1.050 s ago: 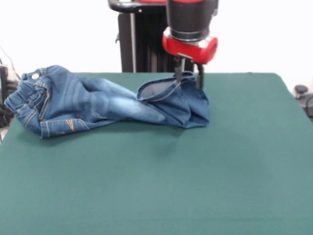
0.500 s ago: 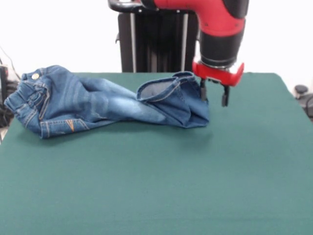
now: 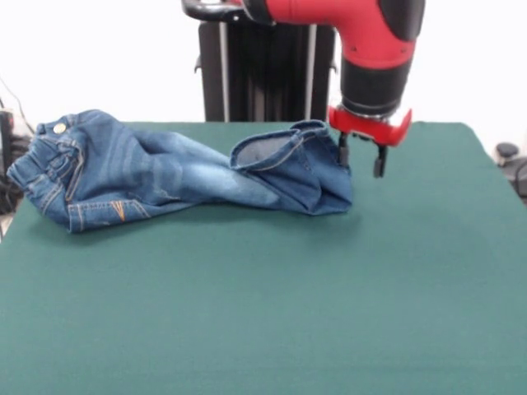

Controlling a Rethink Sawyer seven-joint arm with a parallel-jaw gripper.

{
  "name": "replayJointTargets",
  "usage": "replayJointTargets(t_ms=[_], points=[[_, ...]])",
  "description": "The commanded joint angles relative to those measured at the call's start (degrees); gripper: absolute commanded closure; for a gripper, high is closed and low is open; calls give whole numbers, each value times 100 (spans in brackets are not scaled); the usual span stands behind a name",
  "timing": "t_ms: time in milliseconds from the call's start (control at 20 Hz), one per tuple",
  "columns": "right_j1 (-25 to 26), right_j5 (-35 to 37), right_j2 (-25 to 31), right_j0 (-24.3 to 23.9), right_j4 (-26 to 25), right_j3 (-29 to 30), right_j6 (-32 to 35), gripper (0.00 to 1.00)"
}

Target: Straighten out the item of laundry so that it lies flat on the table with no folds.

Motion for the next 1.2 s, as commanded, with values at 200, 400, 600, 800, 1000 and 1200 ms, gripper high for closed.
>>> replayJointTargets(t_ms=[200, 400, 600, 800, 1000, 1200], points=[[-679, 1067, -780, 461, -397, -469, 592, 0], [-790, 1133, -859, 386, -516, -483, 472, 0], [-737, 817, -851, 273, -587, -336, 406, 0], [-475, 176, -924, 125, -824, -161, 386, 0], [-271, -339, -803, -136, -1015, 31, 305, 0], [-175, -721, -671, -310, -1140, 249, 340, 0]])
